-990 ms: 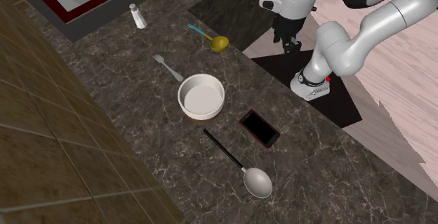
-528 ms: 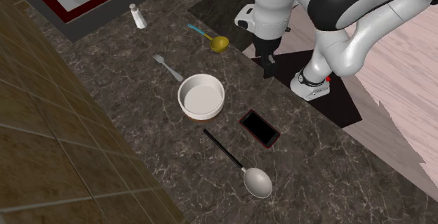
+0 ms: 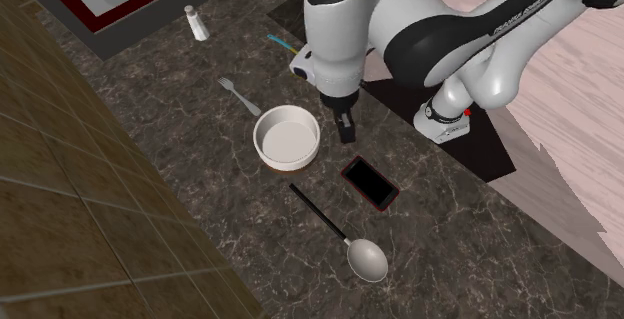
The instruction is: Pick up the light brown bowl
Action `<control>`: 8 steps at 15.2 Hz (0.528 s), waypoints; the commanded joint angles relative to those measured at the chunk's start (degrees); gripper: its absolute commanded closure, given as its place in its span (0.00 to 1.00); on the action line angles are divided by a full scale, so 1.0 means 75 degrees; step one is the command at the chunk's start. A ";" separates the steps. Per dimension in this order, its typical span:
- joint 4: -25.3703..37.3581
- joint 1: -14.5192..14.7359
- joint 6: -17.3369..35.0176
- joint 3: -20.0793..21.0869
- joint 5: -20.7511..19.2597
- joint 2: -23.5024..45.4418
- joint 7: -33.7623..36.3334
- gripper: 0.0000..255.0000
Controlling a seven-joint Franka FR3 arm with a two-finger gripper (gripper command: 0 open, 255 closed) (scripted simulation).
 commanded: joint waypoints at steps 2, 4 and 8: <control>0.0840 0.0037 0.0067 0.0128 -0.0163 0.0928 0.0234 0.00; 0.1465 0.0101 0.0058 0.0214 -0.0292 0.1560 0.0424 0.00; 0.2905 0.0291 -0.0104 0.0335 -0.0598 0.2882 0.0789 0.00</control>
